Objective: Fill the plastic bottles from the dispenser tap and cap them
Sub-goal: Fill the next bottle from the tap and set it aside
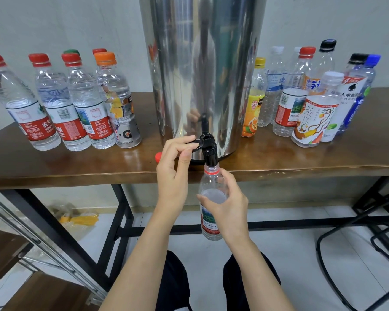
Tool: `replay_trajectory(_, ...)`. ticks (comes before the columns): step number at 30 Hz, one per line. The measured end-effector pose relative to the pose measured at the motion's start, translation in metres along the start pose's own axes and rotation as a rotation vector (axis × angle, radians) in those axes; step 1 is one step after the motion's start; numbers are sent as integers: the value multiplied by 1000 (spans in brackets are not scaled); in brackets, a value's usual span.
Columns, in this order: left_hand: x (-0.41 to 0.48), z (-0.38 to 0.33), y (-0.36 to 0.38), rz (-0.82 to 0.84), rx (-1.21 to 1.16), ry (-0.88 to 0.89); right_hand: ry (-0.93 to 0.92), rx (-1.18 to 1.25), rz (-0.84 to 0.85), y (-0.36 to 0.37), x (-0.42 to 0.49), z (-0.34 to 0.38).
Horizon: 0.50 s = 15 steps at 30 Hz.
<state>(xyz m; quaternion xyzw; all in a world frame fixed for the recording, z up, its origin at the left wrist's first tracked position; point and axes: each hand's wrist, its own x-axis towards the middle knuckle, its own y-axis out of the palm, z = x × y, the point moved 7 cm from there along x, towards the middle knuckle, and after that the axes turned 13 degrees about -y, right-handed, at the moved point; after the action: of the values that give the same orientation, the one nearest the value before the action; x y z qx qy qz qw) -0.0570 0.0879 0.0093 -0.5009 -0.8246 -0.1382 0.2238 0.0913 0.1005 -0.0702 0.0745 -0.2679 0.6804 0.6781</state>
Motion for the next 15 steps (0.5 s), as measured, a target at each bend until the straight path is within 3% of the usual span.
replay_trajectory(15,0,1,0,2,0,-9,-11,-9,-2,0,-1,-2)
